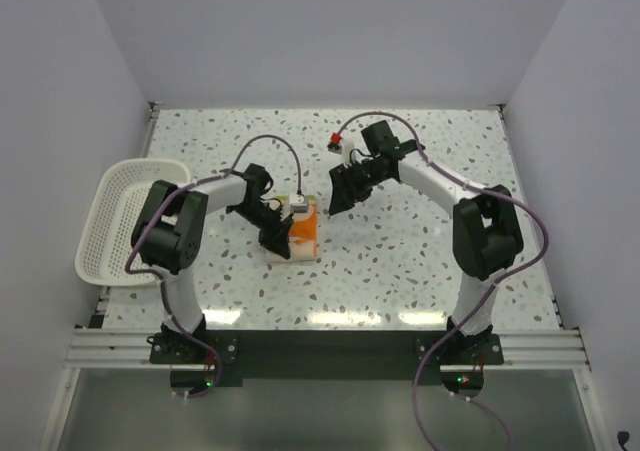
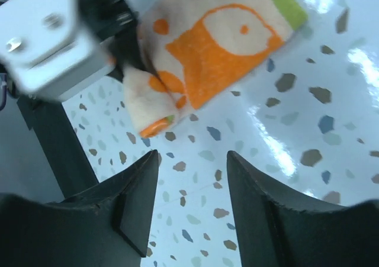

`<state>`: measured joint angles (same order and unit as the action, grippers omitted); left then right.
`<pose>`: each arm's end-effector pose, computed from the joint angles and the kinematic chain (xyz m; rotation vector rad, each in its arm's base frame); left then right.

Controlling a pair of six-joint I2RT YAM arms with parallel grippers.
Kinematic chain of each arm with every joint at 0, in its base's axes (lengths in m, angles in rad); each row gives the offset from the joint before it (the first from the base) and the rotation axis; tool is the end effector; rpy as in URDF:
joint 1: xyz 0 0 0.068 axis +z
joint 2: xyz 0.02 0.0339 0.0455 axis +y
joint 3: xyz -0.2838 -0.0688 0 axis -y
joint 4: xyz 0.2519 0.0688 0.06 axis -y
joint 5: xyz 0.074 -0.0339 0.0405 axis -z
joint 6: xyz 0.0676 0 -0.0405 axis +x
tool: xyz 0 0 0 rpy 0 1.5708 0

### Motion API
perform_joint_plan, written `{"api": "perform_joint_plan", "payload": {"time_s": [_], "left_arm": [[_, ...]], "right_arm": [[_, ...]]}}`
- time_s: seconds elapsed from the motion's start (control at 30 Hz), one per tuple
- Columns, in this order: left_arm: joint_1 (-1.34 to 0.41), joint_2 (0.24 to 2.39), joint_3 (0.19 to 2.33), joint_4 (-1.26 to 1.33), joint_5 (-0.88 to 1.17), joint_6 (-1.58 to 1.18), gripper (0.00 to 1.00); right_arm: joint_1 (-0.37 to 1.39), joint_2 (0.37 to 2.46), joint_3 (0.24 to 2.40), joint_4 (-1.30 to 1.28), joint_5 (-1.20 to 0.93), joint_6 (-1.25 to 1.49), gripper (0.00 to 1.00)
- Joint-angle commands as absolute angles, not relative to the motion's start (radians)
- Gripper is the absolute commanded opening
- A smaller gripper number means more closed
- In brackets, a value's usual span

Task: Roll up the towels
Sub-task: Roll the towel

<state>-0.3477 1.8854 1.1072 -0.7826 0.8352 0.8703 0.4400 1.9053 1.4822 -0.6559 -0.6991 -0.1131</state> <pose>0.2937 -0.1597 0.1299 1.5424 2.2011 -1.1486 0.3677 0.2212 0.2220 -0.9340 2.4240 1.0360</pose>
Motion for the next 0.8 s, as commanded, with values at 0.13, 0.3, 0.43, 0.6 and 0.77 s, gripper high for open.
{"api": "perform_joint_plan", "payload": {"time_s": [0.13,0.3,0.43,0.6,0.77], "left_arm": [[-0.279,2.216,1.313,-1.092,0.853,0.942,0.16],[-0.270,2.310,1.408,-1.132,0.865,0.946,0.20],[-0.267,2.365,1.451,-1.157,0.868,0.954,0.22],[-0.256,2.390,1.483,-1.177,0.883,0.965,0.24],[-0.256,2.402,1.503,-1.189,0.893,0.977,0.26]], "right_arm": [[0.612,1.793,1.348,-0.489,-0.589,-0.257,0.50],[0.736,1.793,1.309,-0.385,-0.497,-0.317,0.57],[0.801,1.832,1.321,-0.364,-0.463,-0.397,0.60],[0.850,1.884,1.302,-0.351,-0.462,-0.477,0.59],[0.868,1.931,1.275,-0.328,-0.440,-0.532,0.54]]}}
